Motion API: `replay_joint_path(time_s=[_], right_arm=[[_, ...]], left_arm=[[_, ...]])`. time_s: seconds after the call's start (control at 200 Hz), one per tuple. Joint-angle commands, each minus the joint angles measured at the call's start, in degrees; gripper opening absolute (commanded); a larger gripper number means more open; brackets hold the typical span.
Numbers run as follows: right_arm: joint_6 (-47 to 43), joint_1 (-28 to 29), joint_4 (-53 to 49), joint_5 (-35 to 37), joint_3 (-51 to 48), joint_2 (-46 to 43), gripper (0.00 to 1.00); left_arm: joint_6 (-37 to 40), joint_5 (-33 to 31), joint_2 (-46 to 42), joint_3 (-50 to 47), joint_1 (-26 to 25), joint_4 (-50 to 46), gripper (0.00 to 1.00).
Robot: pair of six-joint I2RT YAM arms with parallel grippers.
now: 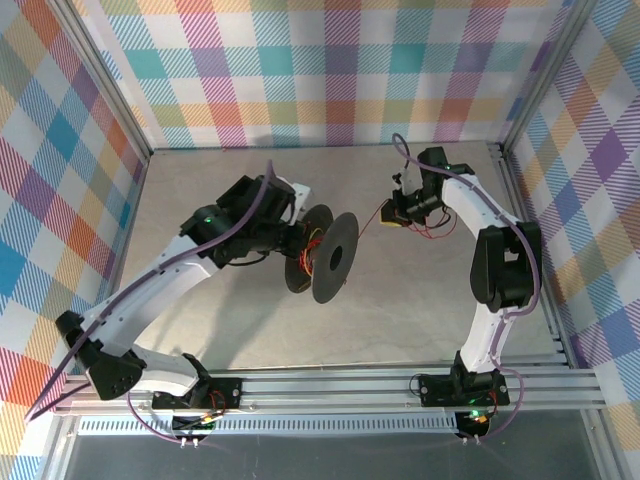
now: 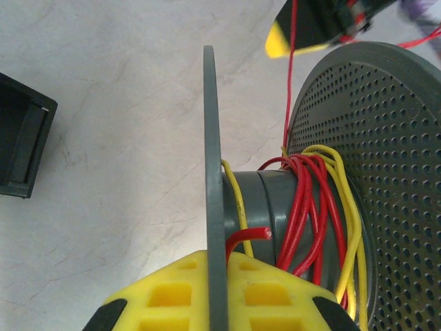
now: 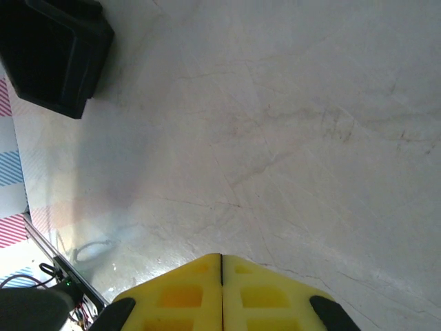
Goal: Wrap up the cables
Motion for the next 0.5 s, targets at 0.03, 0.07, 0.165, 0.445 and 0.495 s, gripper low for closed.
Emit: replay_joint_path(time_s=[0.03,0.07,0.165,0.445,0.495], right_arm=[[1.18,0.58,-1.27,0.62,6.19,-4.77,0.0],[1.3,1.58,-1.59,0.47,7.52,-5.48,0.0],[1.71,4.76,-3.01,0.37,10.99,-7.62,0.0],[3.47,15.78,-2.89,3.02,12.43,-17.55,0.0],[4.02,16.84,-2.24,3.01,11.0,-18.62,0.0]], left_arm=[[2.15,-3.0,4.7,-0.86,-2.02,-3.68,0.0],[2.06,-3.91,6.04,-0.77,-2.02,-3.27,0.0],[1.88,-7.21,9.29,0.01,-2.01,-2.88,0.0],[-1.64,-12.04,16.72,3.81,-0.45,-2.5,0.0],[-2.87,-11.54,16.83,3.92,0.3,-1.77,0.0]])
